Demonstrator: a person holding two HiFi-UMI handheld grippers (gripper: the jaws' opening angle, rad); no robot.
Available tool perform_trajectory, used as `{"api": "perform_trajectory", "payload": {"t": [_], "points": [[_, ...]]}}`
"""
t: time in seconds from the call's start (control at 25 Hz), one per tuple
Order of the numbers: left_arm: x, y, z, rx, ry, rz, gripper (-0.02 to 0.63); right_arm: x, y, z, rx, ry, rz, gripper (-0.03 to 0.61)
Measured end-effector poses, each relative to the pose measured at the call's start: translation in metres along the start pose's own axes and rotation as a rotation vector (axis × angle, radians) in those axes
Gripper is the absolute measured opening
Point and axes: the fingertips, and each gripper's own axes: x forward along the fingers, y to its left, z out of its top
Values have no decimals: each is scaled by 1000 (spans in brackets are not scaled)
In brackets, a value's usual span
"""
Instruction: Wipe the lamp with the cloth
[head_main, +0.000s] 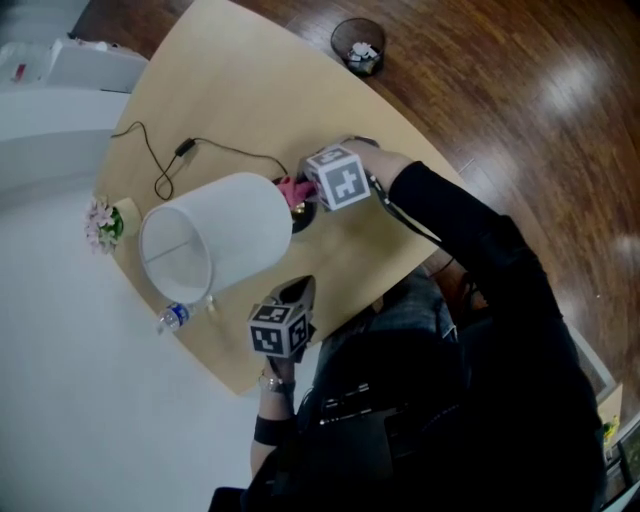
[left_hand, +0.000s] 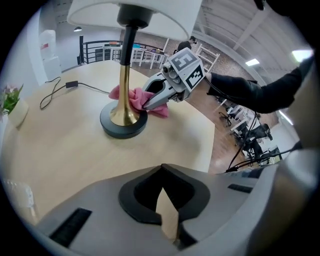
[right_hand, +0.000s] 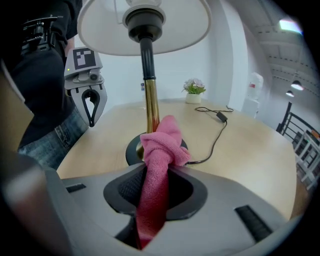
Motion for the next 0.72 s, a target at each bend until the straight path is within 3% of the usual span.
{"api": "perform_trajectory", "payload": {"t": [0.32, 0.56, 0.72], "points": [[-4, 2, -6, 51, -13, -47, -5, 3, 44, -4, 207, 23, -123, 97], [-17, 8, -23, 139, -47, -92, -5, 19, 69, -10, 433, 70, -343, 97], [-38, 27, -44, 144, -62, -102, -5, 26, 71, 0, 603, 71, -467, 97]]}}
